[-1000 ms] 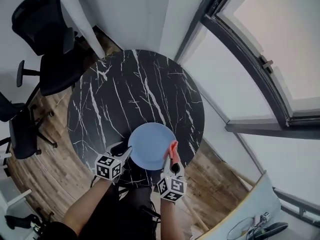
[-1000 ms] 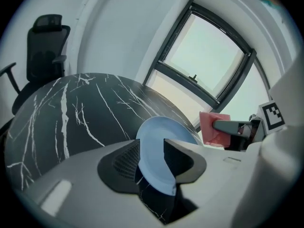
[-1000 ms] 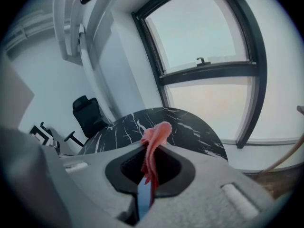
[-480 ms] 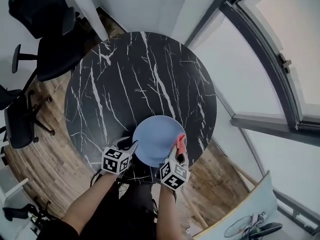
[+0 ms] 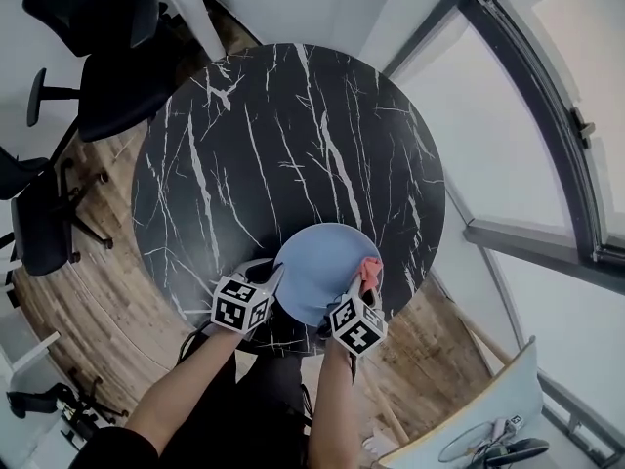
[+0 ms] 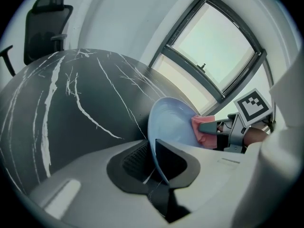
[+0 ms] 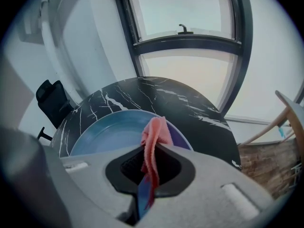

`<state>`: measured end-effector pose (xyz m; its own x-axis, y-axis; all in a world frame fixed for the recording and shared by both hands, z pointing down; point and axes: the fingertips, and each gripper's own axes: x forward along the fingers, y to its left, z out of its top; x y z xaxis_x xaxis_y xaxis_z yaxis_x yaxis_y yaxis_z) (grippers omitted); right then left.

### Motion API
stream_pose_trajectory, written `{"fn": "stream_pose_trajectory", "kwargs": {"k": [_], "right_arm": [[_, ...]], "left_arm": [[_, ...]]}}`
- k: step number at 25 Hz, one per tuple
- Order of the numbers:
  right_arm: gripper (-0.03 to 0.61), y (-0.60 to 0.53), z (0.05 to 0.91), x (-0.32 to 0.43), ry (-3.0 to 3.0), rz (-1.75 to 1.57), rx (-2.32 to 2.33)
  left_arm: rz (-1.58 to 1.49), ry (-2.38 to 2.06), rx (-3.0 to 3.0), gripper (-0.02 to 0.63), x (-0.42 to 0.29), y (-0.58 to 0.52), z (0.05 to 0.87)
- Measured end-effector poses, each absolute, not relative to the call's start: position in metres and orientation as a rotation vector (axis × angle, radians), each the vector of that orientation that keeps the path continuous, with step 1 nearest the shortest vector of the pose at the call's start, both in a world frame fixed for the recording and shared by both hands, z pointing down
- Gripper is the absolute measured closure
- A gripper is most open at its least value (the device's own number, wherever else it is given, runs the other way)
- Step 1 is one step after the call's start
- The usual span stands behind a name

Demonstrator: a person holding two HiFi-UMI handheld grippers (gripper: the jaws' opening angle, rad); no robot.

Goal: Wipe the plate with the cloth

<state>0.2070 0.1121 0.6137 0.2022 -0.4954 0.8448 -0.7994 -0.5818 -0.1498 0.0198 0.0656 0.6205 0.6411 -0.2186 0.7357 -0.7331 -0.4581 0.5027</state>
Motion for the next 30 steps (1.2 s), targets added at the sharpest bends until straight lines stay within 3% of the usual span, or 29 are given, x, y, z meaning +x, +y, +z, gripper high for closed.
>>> {"fn": "stream_pose_trajectory", "kwargs": {"k": [15, 30], "right_arm": [[0.569, 0.072, 0.623, 0.218, -1.268, 1.288, 2.158], [0.571, 0.015, 0.625, 0.151, -1.595, 1.175, 1.848]], "left_arm": [[0.829, -0.660, 2.108, 0.563, 0.024, 0.069, 0.621], [0.893, -0.616, 2.185, 0.551, 0.022, 0.072, 0.622]]}}
